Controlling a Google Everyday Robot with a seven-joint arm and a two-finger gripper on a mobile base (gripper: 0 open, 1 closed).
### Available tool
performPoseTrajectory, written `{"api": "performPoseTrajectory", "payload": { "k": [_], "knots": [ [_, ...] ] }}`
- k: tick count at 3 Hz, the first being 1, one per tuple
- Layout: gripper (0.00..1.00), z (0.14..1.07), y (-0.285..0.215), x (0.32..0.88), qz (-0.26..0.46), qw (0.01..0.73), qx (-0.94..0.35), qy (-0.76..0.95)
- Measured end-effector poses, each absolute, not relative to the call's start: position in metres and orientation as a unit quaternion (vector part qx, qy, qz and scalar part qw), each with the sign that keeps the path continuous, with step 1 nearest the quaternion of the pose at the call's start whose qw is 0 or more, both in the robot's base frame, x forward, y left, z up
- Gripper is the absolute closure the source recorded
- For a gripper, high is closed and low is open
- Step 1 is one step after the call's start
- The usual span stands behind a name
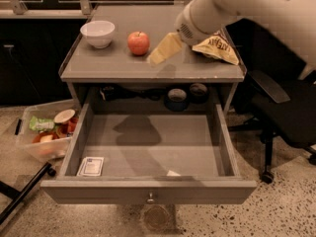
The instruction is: Place apple into top drawer
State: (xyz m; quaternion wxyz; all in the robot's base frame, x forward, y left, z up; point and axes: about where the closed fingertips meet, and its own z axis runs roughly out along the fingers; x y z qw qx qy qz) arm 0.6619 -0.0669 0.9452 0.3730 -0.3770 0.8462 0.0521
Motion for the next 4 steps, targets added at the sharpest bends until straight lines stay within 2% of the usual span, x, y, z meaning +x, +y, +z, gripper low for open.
{"api": "performPoseTrajectory", "payload": {
  "k": [2,4],
  "knots": [
    [0.0,0.919,-0.019,0.762,0.082,0.458,-0.317,0.826],
    [0.0,0.887,0.024,0.824,0.12,0.476,-0.298,0.819]
  ]
}}
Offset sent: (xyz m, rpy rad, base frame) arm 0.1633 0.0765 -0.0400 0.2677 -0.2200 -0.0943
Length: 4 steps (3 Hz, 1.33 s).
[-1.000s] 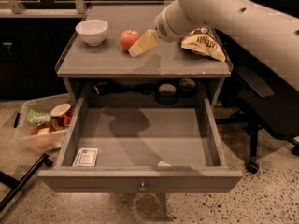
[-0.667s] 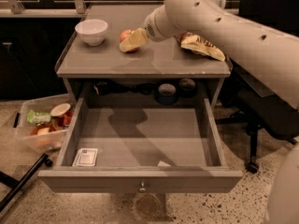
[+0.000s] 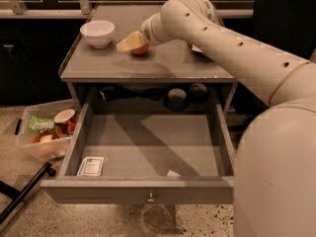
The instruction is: Place apple into top drawer
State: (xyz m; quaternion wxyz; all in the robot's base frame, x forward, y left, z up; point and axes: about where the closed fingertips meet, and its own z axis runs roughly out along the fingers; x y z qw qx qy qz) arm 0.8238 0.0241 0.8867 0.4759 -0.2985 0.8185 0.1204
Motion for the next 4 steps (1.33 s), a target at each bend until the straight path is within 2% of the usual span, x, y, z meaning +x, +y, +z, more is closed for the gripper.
{"api": "performPoseTrajectory", "payload": {
  "k": [1,2,4],
  "knots": [
    [0.0,0.872,0.046,0.843,0.136,0.468,-0.305,0.818],
    [0.19,0.861,0.061,0.859,0.145,0.459,-0.315,0.818],
    [0.65,0.864,0.056,0.86,0.145,0.457,-0.317,0.818]
  ]
}}
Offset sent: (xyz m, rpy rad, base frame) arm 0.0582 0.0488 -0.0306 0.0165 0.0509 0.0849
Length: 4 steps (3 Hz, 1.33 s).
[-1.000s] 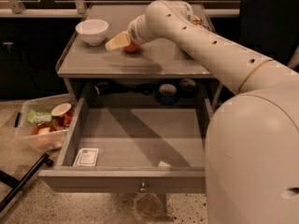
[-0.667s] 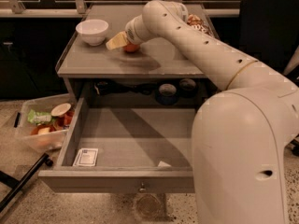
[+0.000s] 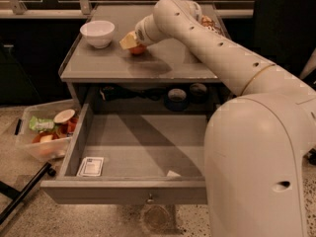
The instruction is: Place apple into top drawer
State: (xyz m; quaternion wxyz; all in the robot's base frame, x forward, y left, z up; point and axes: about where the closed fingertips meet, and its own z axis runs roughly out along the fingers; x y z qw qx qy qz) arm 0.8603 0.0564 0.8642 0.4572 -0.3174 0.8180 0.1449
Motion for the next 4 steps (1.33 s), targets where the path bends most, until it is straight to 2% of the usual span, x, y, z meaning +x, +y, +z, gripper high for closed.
{"api": "performPoseTrajectory", "payload": {
  "k": [1,2,4],
  "knots": [
    [0.88,0.884,0.032,0.836,0.135,0.471,-0.304,0.817],
    [1.0,0.913,0.0,0.782,0.125,0.488,-0.299,0.811],
    [1.0,0.893,-0.045,0.66,0.142,0.464,-0.285,0.826]
  ]
}}
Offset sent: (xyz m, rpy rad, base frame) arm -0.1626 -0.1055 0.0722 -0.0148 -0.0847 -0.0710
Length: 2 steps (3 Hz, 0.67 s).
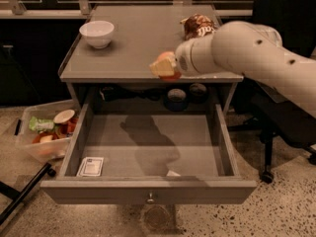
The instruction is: Place apple into top drawer
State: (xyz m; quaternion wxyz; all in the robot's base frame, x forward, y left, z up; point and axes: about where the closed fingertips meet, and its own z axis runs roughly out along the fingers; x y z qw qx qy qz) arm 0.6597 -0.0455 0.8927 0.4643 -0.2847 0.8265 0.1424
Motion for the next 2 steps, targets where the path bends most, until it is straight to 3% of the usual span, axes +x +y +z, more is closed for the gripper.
{"api": "performPoseTrajectory", "payload": {
  "k": [2],
  "knots": [
    [1.0,0.764,-0.079,0.6,0.119,0.4,-0.291,0.861]
  ]
}}
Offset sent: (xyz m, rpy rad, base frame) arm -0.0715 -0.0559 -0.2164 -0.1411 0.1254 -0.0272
